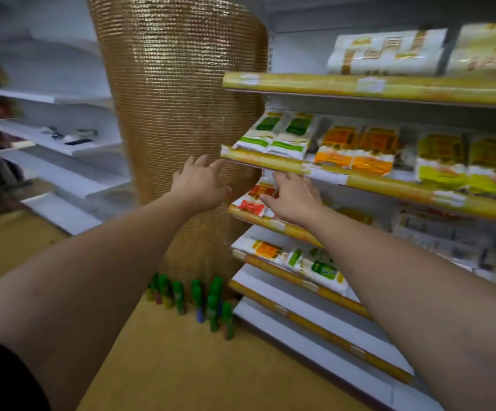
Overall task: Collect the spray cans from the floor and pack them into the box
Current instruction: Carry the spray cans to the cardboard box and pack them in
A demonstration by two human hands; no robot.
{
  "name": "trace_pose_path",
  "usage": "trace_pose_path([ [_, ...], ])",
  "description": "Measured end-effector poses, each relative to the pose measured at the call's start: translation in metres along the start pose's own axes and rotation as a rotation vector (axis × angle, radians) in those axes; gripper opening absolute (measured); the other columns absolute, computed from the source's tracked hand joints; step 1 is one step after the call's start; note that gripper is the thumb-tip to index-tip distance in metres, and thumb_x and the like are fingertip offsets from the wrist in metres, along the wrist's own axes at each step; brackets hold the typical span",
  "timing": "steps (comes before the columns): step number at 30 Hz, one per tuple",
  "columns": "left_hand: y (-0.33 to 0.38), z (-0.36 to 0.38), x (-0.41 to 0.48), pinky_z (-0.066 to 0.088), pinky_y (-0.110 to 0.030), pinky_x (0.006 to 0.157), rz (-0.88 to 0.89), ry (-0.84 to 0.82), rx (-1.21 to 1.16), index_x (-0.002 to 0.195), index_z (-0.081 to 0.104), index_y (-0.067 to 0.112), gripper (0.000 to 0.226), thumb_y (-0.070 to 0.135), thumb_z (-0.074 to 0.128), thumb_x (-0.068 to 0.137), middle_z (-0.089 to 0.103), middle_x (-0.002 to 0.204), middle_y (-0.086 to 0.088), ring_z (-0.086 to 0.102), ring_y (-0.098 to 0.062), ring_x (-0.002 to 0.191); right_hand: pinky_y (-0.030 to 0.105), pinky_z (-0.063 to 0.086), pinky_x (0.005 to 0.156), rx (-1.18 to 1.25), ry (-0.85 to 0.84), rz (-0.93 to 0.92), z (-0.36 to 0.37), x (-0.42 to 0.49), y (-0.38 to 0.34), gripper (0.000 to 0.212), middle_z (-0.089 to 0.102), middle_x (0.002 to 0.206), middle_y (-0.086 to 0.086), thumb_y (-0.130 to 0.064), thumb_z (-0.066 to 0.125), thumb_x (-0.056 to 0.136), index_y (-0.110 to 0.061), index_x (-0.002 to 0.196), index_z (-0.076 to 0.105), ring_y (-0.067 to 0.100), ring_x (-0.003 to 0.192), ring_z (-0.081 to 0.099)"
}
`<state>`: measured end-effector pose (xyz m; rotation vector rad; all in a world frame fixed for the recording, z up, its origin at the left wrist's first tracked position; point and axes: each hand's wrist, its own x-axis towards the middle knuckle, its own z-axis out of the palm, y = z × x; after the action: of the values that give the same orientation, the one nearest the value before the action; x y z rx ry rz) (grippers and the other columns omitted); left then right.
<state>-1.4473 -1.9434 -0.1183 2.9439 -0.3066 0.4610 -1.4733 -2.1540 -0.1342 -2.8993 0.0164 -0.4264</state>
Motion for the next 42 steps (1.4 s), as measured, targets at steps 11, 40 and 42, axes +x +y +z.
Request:
trace_pose_path([
  [11,-0.094,0.017,0.051,0.027,-0.057,0.119,-0.228,0.01,0.084,0.16,0.021,0.03,0.081,0.056,0.058,0.093,0.017,0.167,-0.012,0.013,-0.036,0.153,0.054,0.03,0.117,0.102,-0.111,-0.252,0.066,0.107,-0.063,0.075,0.031,0.16,0.011,-0.056,0.056,0.097,-0.024,0.158,0.026,0.038,0.145,0.028],
  [40,-0.482,0.135,0.209,0.031,-0.052,0.118,-0.585,-0.141,-0.006,0.159,0.026,0.024,0.077,0.043,0.063,0.094,0.022,0.164,-0.015,0.02,-0.034,0.151,0.05,0.034,0.114,0.192,-0.342,-0.438,0.295,0.377,-0.397,0.078,0.035,0.157,0.014,-0.05,0.065,0.093,-0.018,0.156,0.03,0.037,0.144,0.032],
  [42,-0.509,0.144,0.223,0.032,-0.051,0.117,-0.595,-0.141,-0.022,0.158,0.027,0.023,0.076,0.042,0.063,0.094,0.024,0.164,-0.015,0.021,-0.034,0.15,0.05,0.034,0.114,0.171,-0.353,-0.44,0.313,0.395,-0.417,0.078,0.036,0.156,0.015,-0.049,0.065,0.094,-0.016,0.156,0.031,0.038,0.143,0.033],
])
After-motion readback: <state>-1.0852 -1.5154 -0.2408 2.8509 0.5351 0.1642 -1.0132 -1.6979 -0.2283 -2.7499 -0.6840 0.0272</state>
